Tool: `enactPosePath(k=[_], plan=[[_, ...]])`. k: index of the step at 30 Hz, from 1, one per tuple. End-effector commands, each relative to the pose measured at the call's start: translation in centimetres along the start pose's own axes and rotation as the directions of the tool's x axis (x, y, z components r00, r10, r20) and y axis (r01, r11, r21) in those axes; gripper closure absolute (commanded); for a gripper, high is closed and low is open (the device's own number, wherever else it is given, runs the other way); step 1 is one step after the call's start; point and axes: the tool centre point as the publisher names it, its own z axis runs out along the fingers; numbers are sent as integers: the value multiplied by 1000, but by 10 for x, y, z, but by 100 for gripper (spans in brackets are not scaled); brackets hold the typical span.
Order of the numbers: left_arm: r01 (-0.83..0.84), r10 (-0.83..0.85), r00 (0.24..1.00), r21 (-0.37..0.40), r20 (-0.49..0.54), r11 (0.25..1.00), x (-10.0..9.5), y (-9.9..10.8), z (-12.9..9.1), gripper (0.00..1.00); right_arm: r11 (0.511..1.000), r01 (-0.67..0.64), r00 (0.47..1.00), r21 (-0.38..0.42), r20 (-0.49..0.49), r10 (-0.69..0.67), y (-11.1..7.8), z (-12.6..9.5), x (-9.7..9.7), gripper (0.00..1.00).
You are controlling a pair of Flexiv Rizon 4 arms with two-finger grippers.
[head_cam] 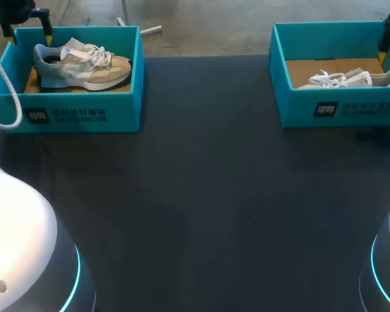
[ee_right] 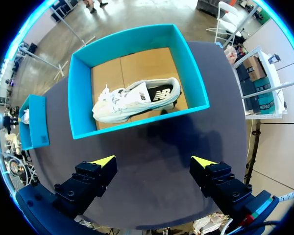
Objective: Take the shoe out of the shoebox, open the shoe tongue, remove and reinsert the insole, then place the shoe into the shoebox
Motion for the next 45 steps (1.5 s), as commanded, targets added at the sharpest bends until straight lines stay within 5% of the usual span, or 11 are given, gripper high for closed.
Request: enactPosePath(k=[1,45], plan=[[-32,33,999,19,-1,999,4,11,10,0,1000,0,1000,-1,0,0,0,0,0,0],[-63,63,998,16,-20,998,-5,22,87,4,1000,0,1000,-1,0,0,0,0,0,0]])
